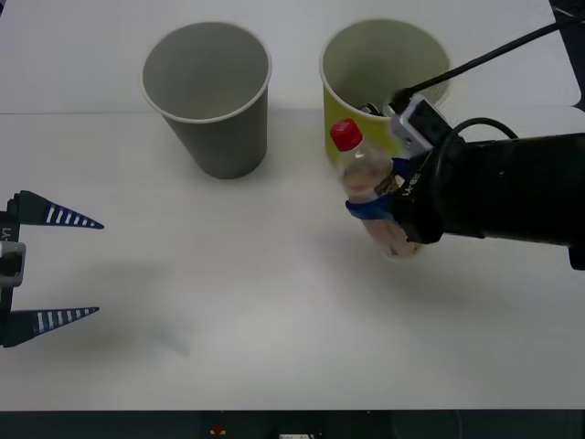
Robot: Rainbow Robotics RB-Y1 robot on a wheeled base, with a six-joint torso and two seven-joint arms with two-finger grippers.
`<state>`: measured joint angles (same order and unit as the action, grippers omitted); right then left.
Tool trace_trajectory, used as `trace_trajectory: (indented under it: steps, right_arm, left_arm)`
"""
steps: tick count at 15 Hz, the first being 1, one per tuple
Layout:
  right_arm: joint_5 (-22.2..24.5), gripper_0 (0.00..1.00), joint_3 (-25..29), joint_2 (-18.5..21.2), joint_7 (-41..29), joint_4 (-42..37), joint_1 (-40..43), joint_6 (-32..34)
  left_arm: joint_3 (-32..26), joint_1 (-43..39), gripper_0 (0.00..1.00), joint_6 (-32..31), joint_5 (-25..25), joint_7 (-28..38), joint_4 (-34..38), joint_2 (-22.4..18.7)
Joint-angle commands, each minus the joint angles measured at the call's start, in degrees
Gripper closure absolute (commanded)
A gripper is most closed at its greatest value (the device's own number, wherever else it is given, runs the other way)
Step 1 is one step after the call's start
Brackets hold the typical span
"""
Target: Put the can into the green bin and the plastic bottle into the gray bin
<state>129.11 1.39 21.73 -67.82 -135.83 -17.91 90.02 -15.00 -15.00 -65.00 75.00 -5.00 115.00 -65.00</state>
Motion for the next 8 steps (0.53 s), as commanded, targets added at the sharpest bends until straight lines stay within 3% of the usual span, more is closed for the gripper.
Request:
trace_trajectory:
  steps: [1,8]
  right_arm:
    - [0.53,1.00,-1.65,0.16,-4.26,0.04,-4.24,-0.02]
    - [1.58,1.00,-3.94,-0.28,-6.01,4.88,-16.90,-0.02]
  left_arm:
    - [0.00,0.00,0.00,0.00,0.00,0.00,0.00,0.00]
    - [0.00,0.00,0.00,0.00,0.00,0.00,0.00,0.00]
